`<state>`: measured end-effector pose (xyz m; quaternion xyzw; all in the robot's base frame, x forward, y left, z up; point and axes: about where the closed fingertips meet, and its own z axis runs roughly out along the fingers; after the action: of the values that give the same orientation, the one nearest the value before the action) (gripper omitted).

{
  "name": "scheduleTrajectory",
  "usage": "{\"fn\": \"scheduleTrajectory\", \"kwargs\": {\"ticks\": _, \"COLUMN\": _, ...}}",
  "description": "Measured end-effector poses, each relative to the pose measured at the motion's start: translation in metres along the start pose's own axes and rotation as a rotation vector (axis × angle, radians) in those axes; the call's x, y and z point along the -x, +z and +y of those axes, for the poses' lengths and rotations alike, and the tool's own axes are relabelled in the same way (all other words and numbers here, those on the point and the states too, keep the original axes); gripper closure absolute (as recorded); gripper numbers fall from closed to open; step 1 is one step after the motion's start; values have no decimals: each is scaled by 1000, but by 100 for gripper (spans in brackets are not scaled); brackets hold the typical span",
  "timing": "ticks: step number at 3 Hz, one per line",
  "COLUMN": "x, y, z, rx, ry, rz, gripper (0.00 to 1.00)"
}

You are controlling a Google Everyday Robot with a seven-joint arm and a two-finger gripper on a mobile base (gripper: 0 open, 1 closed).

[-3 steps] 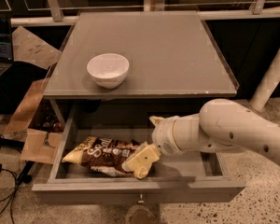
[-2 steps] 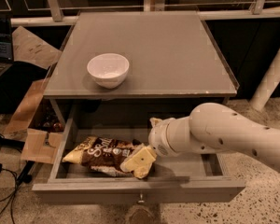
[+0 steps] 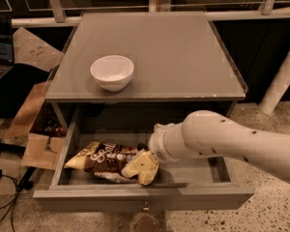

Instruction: Pick brown chip bag from top drawer and place on counter

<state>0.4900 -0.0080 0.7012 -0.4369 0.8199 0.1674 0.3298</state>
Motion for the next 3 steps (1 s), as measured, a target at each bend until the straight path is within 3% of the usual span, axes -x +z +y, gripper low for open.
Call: {"fn": "scheduleTrajectory", "kwargs": {"ticks": 3, "x": -10, "y": 16, "z": 11, "rx": 33, "ry": 27, "rz": 27, "gripper": 0}}
